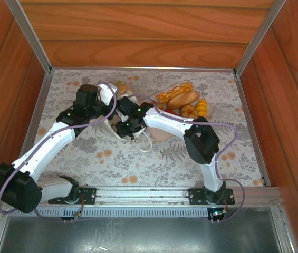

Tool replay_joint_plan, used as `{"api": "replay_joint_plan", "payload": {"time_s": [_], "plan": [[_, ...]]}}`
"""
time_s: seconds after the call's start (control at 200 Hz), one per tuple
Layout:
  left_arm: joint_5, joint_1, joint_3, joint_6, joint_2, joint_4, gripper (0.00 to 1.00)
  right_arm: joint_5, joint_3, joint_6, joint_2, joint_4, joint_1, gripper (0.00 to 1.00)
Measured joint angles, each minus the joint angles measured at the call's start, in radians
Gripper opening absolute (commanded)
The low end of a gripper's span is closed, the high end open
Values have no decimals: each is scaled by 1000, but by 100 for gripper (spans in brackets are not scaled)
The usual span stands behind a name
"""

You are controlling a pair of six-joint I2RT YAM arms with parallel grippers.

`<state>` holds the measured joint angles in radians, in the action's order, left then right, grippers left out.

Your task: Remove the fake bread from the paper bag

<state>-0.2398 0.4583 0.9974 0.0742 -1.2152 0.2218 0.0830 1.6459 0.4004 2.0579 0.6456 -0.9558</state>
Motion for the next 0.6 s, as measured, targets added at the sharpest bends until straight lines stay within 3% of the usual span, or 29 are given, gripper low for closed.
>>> {"api": "replay_joint_plan", "payload": {"time_s": [0.115, 0.39, 0.6], "plan": [[6, -2, 0, 0, 0, 5, 0, -2, 25, -5, 20, 6, 0, 48], [22, -7, -3, 0, 0, 3, 0, -4, 44, -23, 33, 13, 0, 26], [17, -4, -15, 2, 12, -22, 0, -8, 39, -20, -5, 50, 0, 17]]}}
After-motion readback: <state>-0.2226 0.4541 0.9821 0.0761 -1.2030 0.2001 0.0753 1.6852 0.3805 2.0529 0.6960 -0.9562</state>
